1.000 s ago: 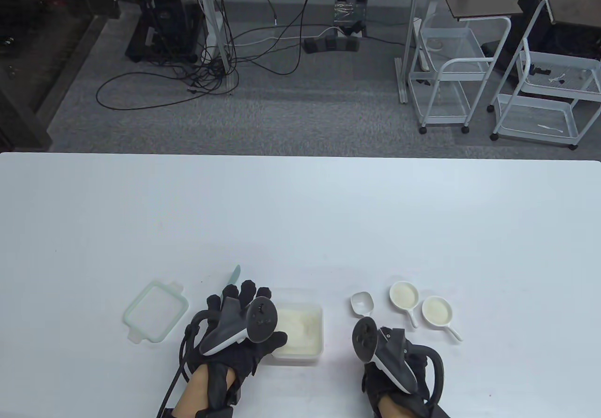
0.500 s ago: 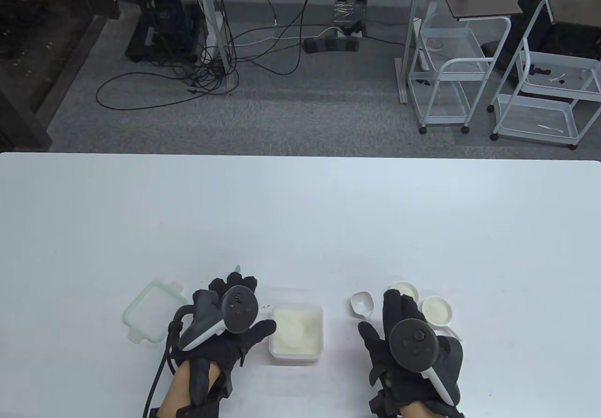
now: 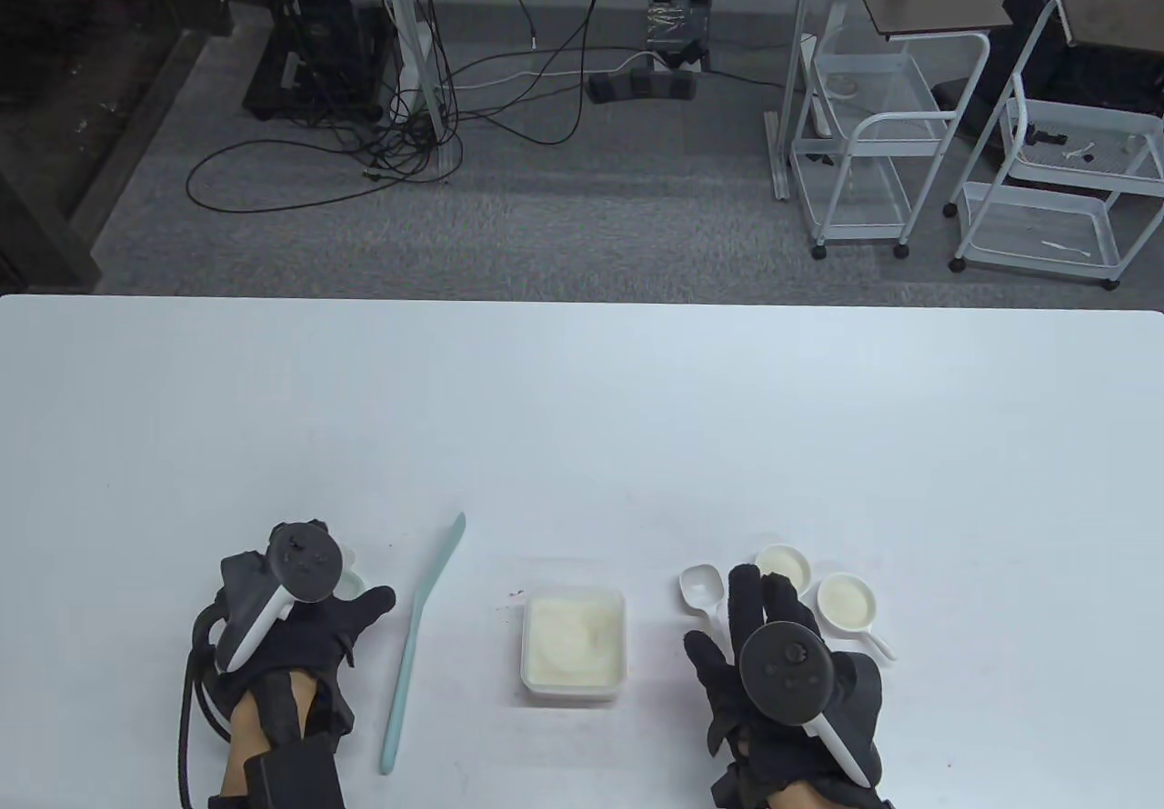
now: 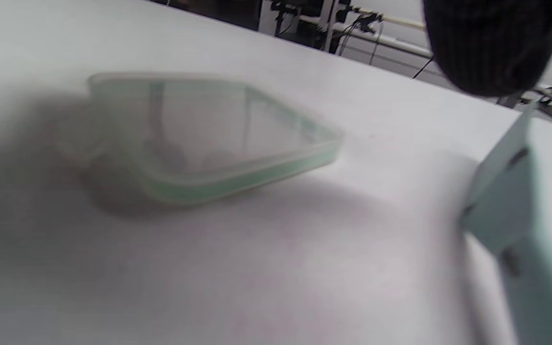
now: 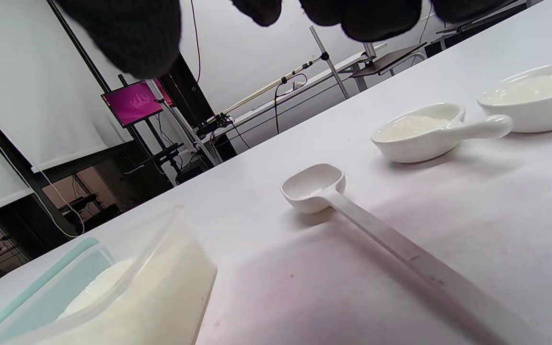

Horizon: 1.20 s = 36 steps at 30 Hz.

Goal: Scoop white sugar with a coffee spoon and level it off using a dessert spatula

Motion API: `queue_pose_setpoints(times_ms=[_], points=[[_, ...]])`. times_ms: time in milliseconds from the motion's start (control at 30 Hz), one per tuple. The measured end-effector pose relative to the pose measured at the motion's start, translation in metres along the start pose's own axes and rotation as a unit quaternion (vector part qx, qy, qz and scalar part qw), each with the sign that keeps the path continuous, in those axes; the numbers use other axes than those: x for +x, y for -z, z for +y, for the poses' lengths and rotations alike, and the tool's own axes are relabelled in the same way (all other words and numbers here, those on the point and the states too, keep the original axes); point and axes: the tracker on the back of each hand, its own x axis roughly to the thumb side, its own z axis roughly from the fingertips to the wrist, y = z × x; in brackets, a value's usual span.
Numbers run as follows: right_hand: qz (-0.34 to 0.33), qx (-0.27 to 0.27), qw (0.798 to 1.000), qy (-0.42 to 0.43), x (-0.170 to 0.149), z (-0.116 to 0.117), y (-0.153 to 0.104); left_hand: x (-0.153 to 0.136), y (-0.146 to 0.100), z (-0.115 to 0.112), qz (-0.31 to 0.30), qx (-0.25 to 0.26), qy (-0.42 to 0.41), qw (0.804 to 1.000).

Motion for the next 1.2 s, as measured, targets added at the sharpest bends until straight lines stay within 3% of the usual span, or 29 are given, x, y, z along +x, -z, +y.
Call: queue_pose_setpoints(times_ms=[100,333,733,833,1000,1133,1200], points=[[0.000,0.001,1.000,-0.002,0.000,0.000,0.000,-0.017,0.010,-0.009,0.052,-0.034,0.016,0.998],[0.001,0.005,1.000,-0.006,0.001,0.001,0.000,-0.027,0.018,-0.021,0.076,-0.086,0.030,0.993],[-0.002,0.013,1.000,-0.015,0.003,0.005,0.000,-0.020,0.013,-0.008,0.063,-0.026,0.038,0.997],[-0.004,0.012,1.000,-0.014,0.004,0.005,0.000,-0.008,0.004,0.005,0.011,0.004,-0.019,1.000],[-0.005,0.012,1.000,-0.012,0.003,0.006,0.001,0.042,-0.025,0.026,-0.154,0.043,-0.067,0.985],[-0.009,0.024,1.000,-0.001,0.003,0.010,0.001,0.087,-0.053,0.024,-0.253,0.044,-0.031,0.966],[-0.017,0.043,0.999,0.028,0.002,0.017,0.003,0.114,-0.069,0.018,-0.307,0.071,0.027,0.949]])
